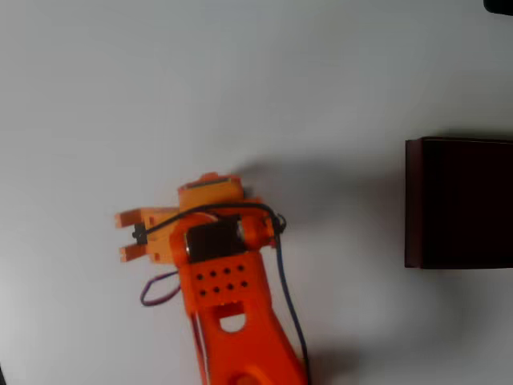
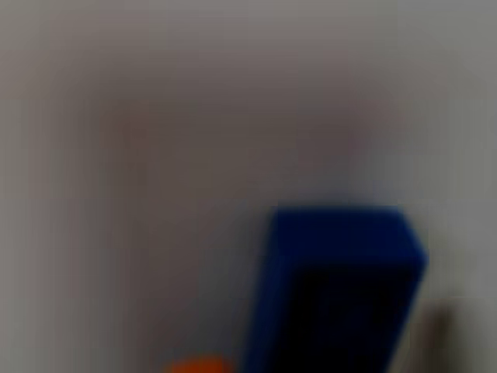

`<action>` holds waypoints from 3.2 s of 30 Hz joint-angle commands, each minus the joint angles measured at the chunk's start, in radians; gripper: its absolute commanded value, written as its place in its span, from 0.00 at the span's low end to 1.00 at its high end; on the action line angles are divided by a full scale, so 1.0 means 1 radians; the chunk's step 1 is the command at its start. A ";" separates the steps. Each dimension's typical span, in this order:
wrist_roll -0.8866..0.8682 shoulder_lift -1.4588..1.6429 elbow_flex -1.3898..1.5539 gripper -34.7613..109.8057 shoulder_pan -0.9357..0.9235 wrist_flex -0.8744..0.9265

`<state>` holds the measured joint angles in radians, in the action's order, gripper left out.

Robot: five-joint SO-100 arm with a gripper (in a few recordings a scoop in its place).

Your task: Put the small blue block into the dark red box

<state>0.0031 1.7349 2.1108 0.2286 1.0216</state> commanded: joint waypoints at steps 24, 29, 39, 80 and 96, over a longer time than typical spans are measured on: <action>-0.020 -0.141 -0.103 0.24 -0.083 -0.028; -0.026 -0.025 -0.083 0.24 -0.109 0.044; 0.051 0.578 -0.067 0.24 -0.545 0.270; 0.173 1.351 0.522 0.33 -0.216 0.221; 0.118 1.621 0.882 0.24 0.084 0.319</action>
<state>0.1150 3.3425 2.9821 0.2884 1.3208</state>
